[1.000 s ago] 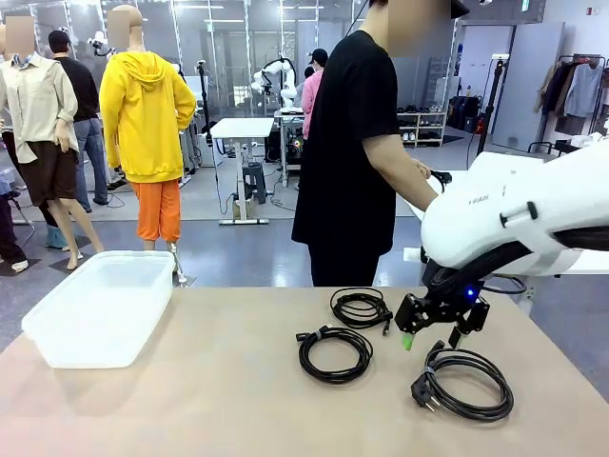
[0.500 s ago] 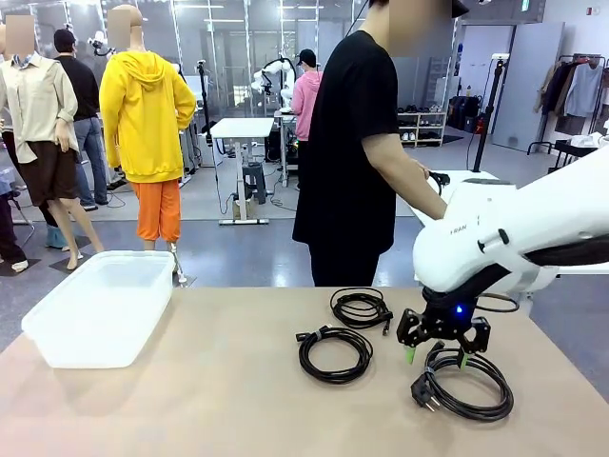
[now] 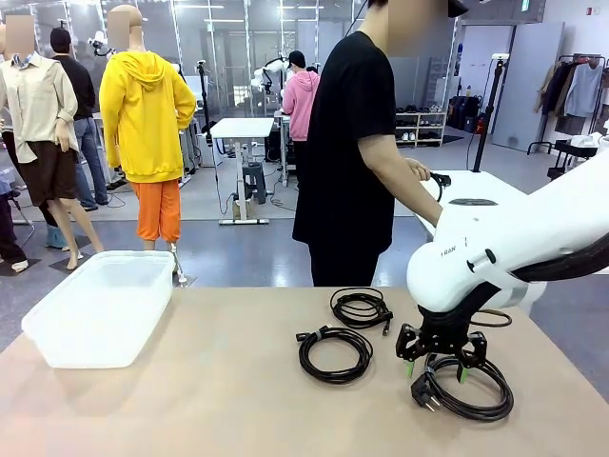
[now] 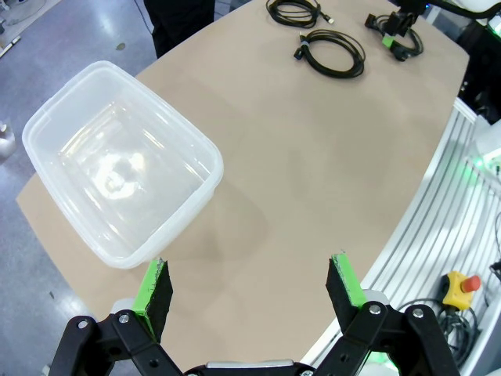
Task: Organize and store the cables.
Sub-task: Place the Power Cable into the Organizing box.
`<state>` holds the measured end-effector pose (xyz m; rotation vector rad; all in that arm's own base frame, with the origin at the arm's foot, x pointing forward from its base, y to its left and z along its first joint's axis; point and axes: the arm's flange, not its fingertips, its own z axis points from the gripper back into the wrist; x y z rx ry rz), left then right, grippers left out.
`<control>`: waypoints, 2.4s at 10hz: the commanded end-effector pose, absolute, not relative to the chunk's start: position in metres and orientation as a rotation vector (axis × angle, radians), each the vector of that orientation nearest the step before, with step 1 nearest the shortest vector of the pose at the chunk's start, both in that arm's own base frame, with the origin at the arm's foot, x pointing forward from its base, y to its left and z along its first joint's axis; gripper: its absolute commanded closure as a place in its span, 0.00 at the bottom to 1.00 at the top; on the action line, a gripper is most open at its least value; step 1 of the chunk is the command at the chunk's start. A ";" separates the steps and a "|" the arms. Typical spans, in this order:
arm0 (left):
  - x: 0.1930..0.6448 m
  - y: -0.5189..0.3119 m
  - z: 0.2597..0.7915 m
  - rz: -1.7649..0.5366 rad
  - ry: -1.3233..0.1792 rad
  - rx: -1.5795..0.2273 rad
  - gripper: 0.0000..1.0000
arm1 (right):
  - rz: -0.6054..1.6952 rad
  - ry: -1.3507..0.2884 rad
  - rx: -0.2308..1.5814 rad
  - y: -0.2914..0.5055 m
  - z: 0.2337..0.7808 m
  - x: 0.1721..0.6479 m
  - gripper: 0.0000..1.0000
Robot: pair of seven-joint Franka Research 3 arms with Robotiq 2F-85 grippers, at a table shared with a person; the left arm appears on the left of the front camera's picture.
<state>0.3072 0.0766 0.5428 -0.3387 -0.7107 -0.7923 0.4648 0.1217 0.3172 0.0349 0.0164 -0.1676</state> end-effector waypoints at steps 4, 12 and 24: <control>0.307 0.077 0.542 -0.807 -0.715 -0.344 0.00 | -0.198 -0.051 -0.010 0.133 0.302 0.477 0.33; 0.307 0.077 0.542 -0.807 -0.715 -0.344 0.00 | -0.204 -0.043 -0.010 0.135 0.316 0.473 1.00; 0.307 0.077 0.542 -0.807 -0.715 -0.344 0.00 | -0.256 -0.049 -0.022 0.159 0.406 0.452 0.85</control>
